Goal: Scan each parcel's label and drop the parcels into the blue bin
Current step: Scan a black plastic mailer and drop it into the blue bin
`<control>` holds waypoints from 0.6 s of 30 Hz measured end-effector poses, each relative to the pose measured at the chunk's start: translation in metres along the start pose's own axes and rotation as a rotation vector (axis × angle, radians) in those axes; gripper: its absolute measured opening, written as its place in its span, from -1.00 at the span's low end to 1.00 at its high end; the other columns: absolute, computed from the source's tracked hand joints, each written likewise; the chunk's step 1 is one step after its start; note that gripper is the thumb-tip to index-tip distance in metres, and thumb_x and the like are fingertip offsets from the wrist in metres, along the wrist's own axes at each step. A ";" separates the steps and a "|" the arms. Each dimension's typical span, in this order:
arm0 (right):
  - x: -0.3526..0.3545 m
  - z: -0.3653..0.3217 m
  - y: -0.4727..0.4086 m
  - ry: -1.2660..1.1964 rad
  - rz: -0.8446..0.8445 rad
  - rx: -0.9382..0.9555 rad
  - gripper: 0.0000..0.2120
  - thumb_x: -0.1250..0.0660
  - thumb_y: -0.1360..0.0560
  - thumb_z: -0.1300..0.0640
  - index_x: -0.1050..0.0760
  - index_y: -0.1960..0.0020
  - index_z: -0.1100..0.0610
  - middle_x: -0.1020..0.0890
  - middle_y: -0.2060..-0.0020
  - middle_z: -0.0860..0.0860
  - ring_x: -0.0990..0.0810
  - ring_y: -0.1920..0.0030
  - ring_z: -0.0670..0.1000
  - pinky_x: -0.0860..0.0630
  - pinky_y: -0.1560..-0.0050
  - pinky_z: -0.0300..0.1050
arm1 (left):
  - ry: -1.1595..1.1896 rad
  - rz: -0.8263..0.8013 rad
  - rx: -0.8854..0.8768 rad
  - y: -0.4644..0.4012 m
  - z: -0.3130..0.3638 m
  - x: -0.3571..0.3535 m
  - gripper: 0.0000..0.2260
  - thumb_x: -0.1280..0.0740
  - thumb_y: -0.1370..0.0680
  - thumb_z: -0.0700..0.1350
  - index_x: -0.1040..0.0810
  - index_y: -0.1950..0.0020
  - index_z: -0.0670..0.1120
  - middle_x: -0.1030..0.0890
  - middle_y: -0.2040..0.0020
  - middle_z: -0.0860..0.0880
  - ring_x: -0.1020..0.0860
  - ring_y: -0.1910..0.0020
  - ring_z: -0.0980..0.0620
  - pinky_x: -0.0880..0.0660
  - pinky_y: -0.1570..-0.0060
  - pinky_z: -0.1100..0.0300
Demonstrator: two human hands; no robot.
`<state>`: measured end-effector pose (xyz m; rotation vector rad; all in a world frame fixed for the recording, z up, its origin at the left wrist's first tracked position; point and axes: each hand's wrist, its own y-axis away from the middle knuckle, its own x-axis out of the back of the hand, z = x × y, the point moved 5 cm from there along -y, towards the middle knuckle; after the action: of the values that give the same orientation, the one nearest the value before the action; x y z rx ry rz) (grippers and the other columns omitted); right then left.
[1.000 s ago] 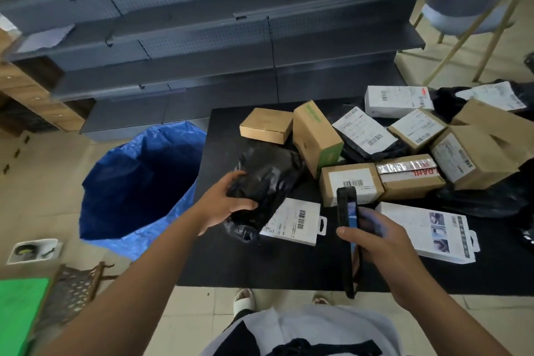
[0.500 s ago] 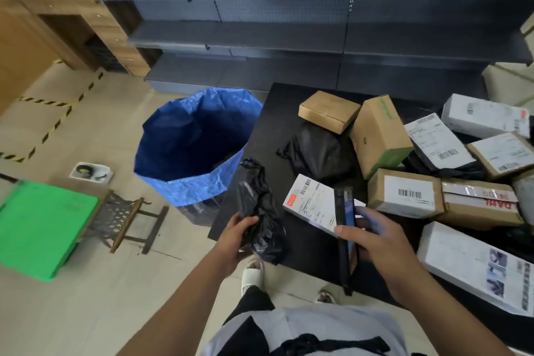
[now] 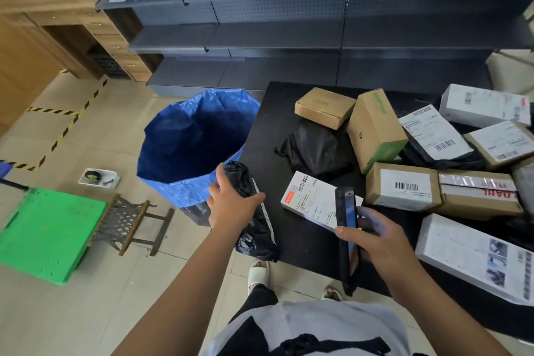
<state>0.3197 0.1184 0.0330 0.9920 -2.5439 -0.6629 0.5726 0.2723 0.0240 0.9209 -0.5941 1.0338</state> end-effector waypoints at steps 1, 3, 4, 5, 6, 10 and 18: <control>0.000 0.001 0.002 0.000 -0.009 -0.001 -0.44 -0.55 -0.47 0.04 -0.48 -0.43 0.00 -0.58 -0.29 -0.02 -0.55 -0.25 0.07 -0.59 -0.18 0.09 | -0.052 -0.016 0.013 0.002 0.003 -0.004 0.01 -0.52 -0.42 0.12 0.15 -0.61 0.17 -0.17 -0.52 -0.12 -0.20 -0.49 -0.22 -0.33 -0.31 -0.21; 0.004 0.002 0.004 -0.018 -0.025 -0.005 -0.51 -0.53 -0.49 0.08 -0.50 -0.38 0.00 -0.60 -0.18 -0.05 -0.57 -0.14 -0.02 -0.57 -0.02 -0.07 | -0.118 -0.031 0.043 0.005 0.001 -0.013 0.02 -0.52 -0.41 0.11 0.16 -0.60 0.16 -0.16 -0.51 -0.12 -0.21 -0.46 -0.22 -0.37 -0.28 -0.19; 0.005 0.004 0.006 -0.026 -0.030 -0.010 -0.52 -0.52 -0.50 0.09 -0.51 -0.38 0.01 -0.62 -0.18 -0.04 -0.58 -0.13 -0.03 -0.56 0.01 -0.09 | -0.136 -0.033 0.061 0.006 0.000 -0.016 0.02 -0.53 -0.41 0.10 0.16 -0.60 0.16 -0.16 -0.50 -0.13 -0.22 -0.45 -0.22 -0.39 -0.27 -0.18; 0.006 0.005 0.007 -0.029 -0.028 -0.013 -0.51 -0.52 -0.50 0.10 -0.51 -0.40 0.01 -0.62 -0.21 -0.02 -0.58 -0.15 -0.01 -0.57 -0.01 -0.08 | -0.141 -0.034 0.076 0.005 -0.003 -0.019 0.02 -0.53 -0.41 0.08 0.16 -0.60 0.16 -0.16 -0.49 -0.14 -0.24 -0.44 -0.23 -0.40 -0.26 -0.18; 0.008 0.007 0.008 -0.032 -0.022 -0.020 -0.50 -0.52 -0.50 0.09 -0.51 -0.41 0.01 -0.62 -0.23 0.00 -0.59 -0.17 0.02 -0.58 -0.05 -0.05 | -0.133 -0.030 0.085 0.004 -0.005 -0.022 0.01 -0.53 -0.42 0.05 0.16 -0.59 0.16 -0.17 -0.48 -0.15 -0.26 -0.43 -0.24 -0.41 -0.26 -0.19; 0.014 0.012 0.011 -0.040 -0.011 -0.035 -0.53 -0.52 -0.50 0.08 -0.50 -0.38 -0.02 -0.60 -0.22 -0.03 -0.58 -0.14 -0.02 -0.58 -0.05 -0.06 | 0.031 -0.057 0.118 -0.001 -0.018 -0.022 -0.03 -0.49 -0.43 -0.10 0.13 -0.60 0.18 -0.31 -0.41 -0.18 -0.43 -0.28 -0.26 -0.49 -0.20 -0.17; 0.021 0.014 0.005 -0.043 0.015 -0.034 -0.55 -0.53 -0.49 0.04 -0.53 -0.35 -0.05 -0.64 -0.23 -0.04 -0.61 -0.21 0.03 -0.59 -0.25 0.18 | 0.447 -0.137 0.128 -0.016 -0.036 -0.002 -0.20 -0.46 -0.43 -0.31 -0.19 -0.50 0.21 -0.57 -0.25 -0.11 -0.59 -0.14 -0.18 -0.58 -0.11 -0.13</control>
<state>0.2959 0.1112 0.0271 0.9561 -2.5653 -0.7288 0.5862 0.2991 -0.0008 0.7941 -0.0913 1.1176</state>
